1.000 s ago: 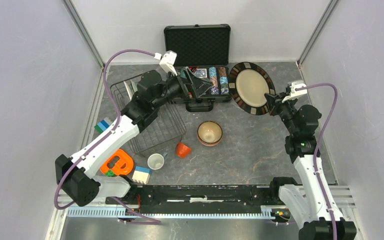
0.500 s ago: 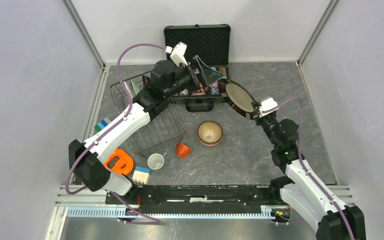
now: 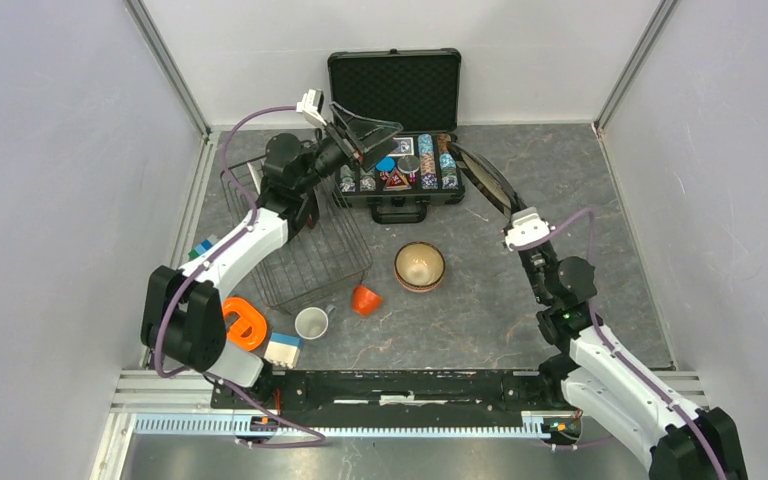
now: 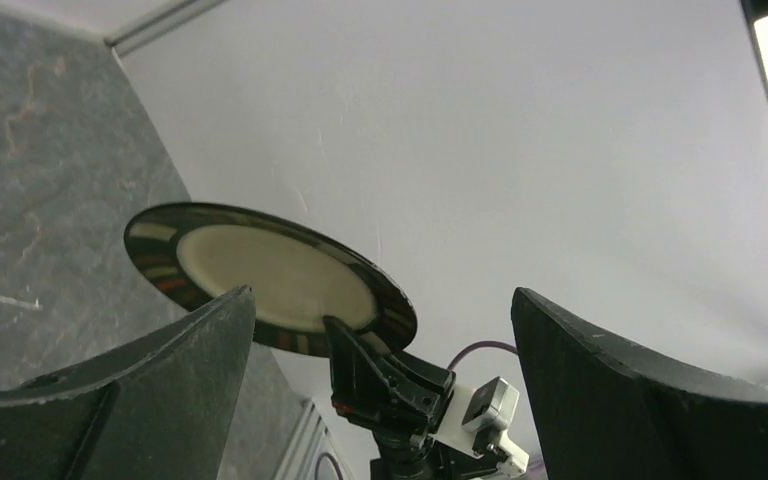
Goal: Load the mixed dishes into the dish rack
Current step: Pick up the plate at the center of the board.
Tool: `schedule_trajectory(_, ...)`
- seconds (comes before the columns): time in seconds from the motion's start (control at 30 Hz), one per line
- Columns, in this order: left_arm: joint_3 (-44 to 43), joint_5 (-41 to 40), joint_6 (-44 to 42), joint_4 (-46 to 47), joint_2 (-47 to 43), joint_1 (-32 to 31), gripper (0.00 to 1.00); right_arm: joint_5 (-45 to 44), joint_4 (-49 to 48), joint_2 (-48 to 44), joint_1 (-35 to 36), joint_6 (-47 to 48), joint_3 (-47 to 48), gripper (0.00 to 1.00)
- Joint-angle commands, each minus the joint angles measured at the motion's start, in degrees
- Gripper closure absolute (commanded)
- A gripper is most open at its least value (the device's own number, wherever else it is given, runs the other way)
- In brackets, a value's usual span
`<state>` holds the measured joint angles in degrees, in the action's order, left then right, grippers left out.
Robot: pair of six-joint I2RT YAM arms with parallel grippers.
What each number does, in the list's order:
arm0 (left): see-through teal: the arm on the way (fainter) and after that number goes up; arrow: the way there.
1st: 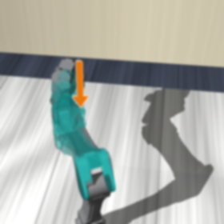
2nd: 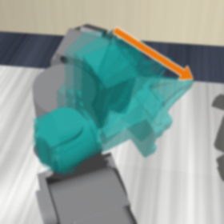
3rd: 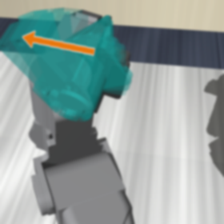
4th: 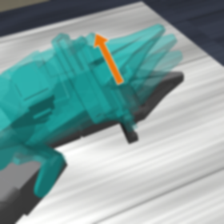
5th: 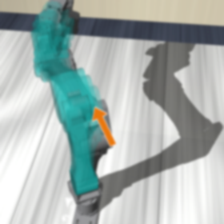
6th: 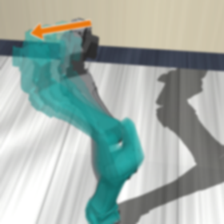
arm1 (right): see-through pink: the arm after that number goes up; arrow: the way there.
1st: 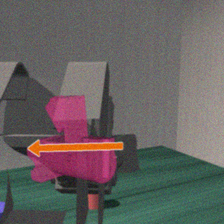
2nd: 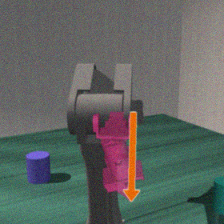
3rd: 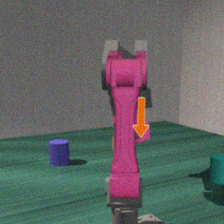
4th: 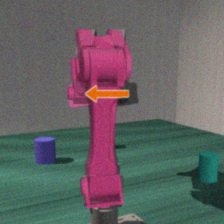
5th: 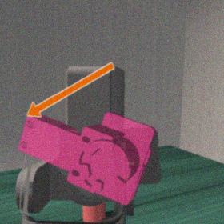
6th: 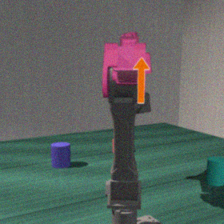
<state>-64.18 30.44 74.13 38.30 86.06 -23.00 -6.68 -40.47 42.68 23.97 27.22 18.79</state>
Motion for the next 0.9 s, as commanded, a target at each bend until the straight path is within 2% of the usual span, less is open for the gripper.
schedule_trajectory(0.0,-5.04,1.47,-8.25,-11.9,-5.33,-1.62,0.0,-2.14,-18.26,-0.98,3.83,8.09,0.24,1.0)
schedule_trajectory(0.07,-6.83,-2.72,-15.01,-21.82,-7.16,-2.69,0.0,-6.31,-22.78,0.16,6.56,10.89,-1.01,1.0)
schedule_trajectory(0.2,-11.74,-14.64,-26.93,-40.43,-8.84,-7.35,0.0,-10.57,-31.0,3.43,12.86,22.3,-3.15,1.0)
schedule_trajectory(0.27,-12.76,-20.56,-29.02,-43.81,-8.9,-10.85,0.0,-13.4,-36.94,5.25,15.54,26.89,-4.64,1.0)
schedule_trajectory(0.43,-12.82,-23.53,-27.95,-44.61,-6.83,-16.02,0.01,-20.2,-55.83,11.86,21.44,41.49,-7.54,1.0)
schedule_trajectory(0.53,-11.59,-24.98,-25.75,-42.87,-5.93,-17.53,0.04,-22.73,-65.82,15.69,23.89,46.77,-8.53,1.0)
schedule_trajectory(0.63,-11.26,-25.74,-24.21,-42.52,-5.21,-17.78,0.06,-25.01,-69.79,17.6,25.11,49.87,-8.56,1.0)
schedule_trajectory(0.87,-10.22,-27.96,-20.12,-40.82,-2.14,-20.55,0.09,-26.58,-71.77,18.28,25.89,49.28,-7.74,1.0)
